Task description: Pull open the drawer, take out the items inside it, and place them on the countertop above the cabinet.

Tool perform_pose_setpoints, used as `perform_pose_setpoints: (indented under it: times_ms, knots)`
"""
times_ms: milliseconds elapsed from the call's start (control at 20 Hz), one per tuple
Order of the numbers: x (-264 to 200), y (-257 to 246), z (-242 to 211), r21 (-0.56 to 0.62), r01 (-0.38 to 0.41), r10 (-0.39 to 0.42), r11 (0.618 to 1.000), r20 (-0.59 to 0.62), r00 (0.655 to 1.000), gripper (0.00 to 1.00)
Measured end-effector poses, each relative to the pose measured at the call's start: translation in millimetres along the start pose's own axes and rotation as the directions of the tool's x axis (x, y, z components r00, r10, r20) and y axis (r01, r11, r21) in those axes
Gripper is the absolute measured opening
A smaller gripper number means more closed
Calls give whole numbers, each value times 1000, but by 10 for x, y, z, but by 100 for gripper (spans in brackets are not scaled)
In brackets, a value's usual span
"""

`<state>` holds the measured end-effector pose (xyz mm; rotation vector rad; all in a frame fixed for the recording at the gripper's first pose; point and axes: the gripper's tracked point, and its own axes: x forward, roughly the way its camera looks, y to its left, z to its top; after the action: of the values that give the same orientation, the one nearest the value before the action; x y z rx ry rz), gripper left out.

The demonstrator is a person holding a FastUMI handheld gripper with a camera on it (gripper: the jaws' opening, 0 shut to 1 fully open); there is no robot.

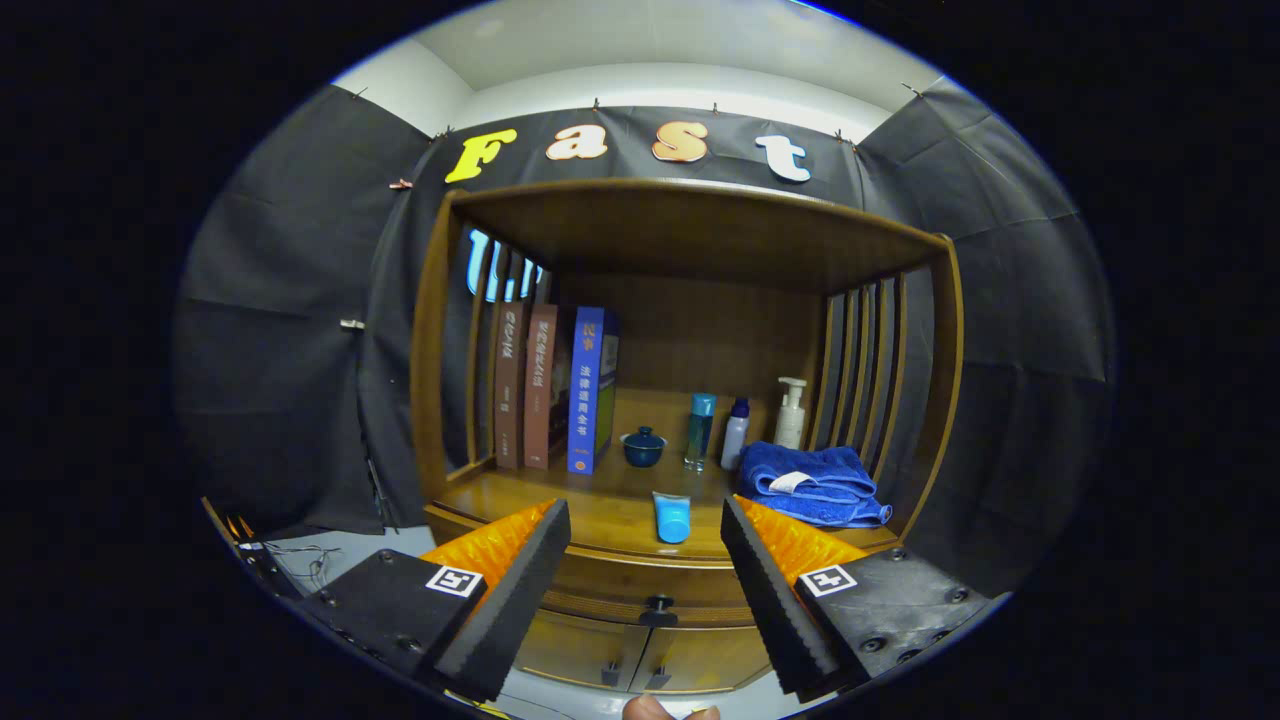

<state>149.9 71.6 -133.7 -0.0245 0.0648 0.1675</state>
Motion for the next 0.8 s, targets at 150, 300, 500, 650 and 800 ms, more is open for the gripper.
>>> perform_pose_setpoints:
  times_ms: [150, 300, 500, 650, 800]
  knots:
    - [-412, 71, 232, 36, -25, 23, 999, 42, 999, 99]
    - [-750, 37, 355, 78, -29, 27, 997, 29, 999, 99]
    - [-1118, -100, 546, 121, -18, 14, 992, 33, 999, 99]
    - [-1357, -164, 624, 166, -12, 6, 986, 41, 999, 99]
    - [-1520, -257, 757, 157, 12, -19, 988, 43, 999, 99]
